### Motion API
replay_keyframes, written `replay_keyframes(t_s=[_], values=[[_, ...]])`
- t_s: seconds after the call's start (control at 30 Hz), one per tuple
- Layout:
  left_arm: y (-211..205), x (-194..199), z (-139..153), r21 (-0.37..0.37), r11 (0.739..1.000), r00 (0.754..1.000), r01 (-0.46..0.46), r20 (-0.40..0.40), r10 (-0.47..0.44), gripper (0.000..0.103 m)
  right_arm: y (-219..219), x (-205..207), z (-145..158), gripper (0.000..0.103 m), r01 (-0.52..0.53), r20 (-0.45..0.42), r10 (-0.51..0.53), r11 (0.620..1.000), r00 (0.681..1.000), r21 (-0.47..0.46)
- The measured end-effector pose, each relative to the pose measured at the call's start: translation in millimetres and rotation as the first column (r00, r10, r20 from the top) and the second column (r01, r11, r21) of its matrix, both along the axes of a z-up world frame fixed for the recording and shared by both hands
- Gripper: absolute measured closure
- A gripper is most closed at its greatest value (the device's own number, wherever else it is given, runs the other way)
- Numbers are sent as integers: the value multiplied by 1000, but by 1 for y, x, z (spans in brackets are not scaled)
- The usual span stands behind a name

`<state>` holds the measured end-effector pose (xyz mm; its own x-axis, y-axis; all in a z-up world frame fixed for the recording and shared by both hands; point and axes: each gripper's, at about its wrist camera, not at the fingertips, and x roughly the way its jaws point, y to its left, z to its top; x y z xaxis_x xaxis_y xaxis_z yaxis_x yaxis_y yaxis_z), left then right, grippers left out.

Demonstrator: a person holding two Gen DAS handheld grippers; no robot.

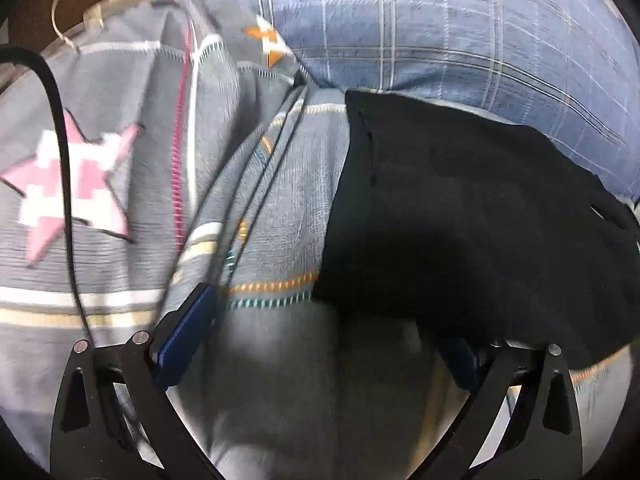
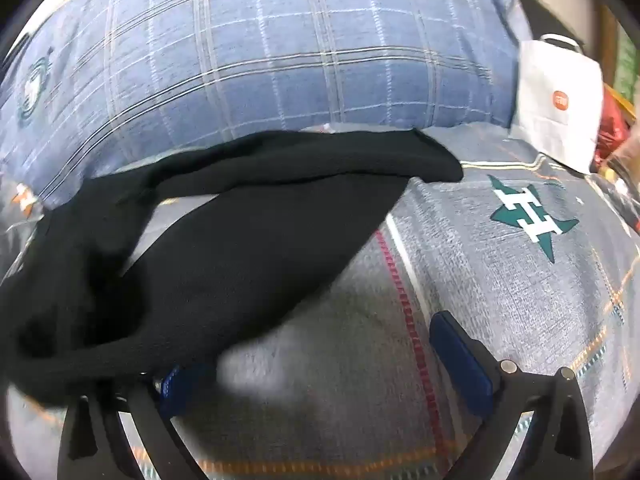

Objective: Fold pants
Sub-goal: 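Move both grippers over the black pants toward the waistband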

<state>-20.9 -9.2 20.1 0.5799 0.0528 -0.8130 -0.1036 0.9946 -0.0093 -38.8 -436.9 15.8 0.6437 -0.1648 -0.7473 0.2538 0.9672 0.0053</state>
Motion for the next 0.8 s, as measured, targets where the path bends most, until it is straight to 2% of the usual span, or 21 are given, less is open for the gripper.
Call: replay_keyframes(t_s=[0.1,0.17,0.23,0.33,0.4,0.47,0.5,0.57,0.6,0.73,0.8], values=[[-7,-12,20,37,999,1000,24,8,-24,1,0,-19,10,1,18,36,-18,1000,999,4],[-9,-19,31,6,999,998,42,42,-42,1,5,-31,18,2,8,47,-8,1000,999,-14],[-14,-25,43,5,998,996,57,71,-57,1,13,-39,27,2,-20,89,22,1000,996,-21],[-21,-30,54,-11,997,990,76,123,-74,1,21,-44,44,2,-53,127,51,999,991,9],[-33,-38,62,31,996,980,84,180,-88,1,19,-50,54,2,-61,154,52,997,987,53],[-42,-41,68,46,994,975,98,195,-105,1,24,-51,59,2,-68,179,57,996,982,59],[-41,-37,70,28,994,980,105,169,-109,1,28,-52,61,2,-75,184,64,996,981,56],[-48,-35,72,33,993,979,113,167,-117,1,35,-51,64,2,-91,180,83,995,980,33],[-50,-31,71,34,993,982,112,152,-116,1,38,-47,65,2,-96,149,91,995,985,22],[-57,-33,70,22,992,980,123,156,-125,1,29,-42,71,2,-109,89,94,977,992,184],[-61,-33,69,23,992,980,126,151,-128,1,36,-43,68,2,-113,97,99,983,990,142]])
